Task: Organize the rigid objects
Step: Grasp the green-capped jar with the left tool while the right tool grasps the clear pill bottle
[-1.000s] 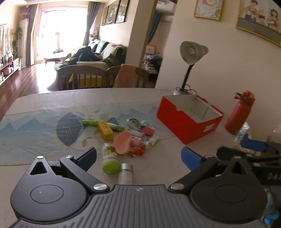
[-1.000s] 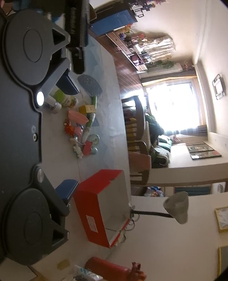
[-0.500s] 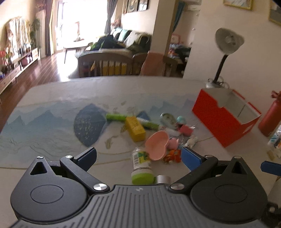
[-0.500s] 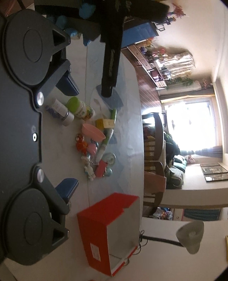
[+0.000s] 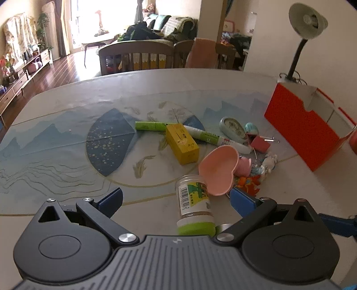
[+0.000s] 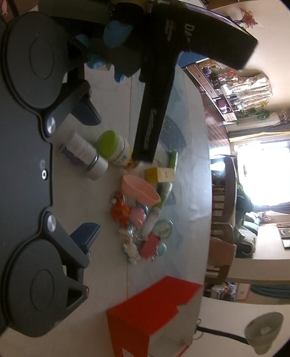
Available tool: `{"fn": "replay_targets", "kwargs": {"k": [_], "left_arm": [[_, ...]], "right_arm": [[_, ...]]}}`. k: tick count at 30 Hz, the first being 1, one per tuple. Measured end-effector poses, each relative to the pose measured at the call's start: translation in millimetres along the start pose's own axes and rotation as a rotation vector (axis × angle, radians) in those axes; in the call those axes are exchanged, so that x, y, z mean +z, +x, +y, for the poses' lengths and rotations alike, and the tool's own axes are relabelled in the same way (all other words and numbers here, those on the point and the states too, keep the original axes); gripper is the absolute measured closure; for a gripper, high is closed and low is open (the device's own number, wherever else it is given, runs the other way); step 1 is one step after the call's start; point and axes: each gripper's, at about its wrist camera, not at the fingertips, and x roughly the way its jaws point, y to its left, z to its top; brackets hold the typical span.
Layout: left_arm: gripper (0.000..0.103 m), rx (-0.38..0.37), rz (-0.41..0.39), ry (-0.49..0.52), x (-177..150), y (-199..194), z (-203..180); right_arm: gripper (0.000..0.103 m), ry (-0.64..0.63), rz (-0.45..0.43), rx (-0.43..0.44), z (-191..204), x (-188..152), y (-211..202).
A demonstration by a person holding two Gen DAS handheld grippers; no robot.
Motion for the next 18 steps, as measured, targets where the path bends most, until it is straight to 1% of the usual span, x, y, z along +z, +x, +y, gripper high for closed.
{"fn": "replay_targets", "kwargs": {"k": [5, 8, 11, 15, 17, 18], "left_arm": [[0.0, -0.001, 0.034, 0.011, 1, 19, -2], [0.001, 0.006, 0.055, 0.022, 1, 28, -4], [0.001, 0.009, 0.075, 0.04, -1, 37, -6], [0.001, 0.009, 0.109, 0.017, -2, 49, -2], [0.004, 0.011, 0.124, 0.01, -3, 54, -1], [0.007, 0.016, 0.131, 0.012, -3, 56, 0]], "right_arm": [[0.014, -0.01, 0.044, 0.008, 3, 0, 23], [0.018, -0.014, 0.078, 0.006, 4, 0, 39], [0.019, 0.004, 0.103, 0.012, 2, -1, 49], [0.022, 0.021, 0.132, 0.027, 2, 1, 60], [0.023, 0.038, 0.149, 0.04, -1, 1, 66], [0.024, 0.046, 0.154, 0.043, -1, 2, 68]]}}
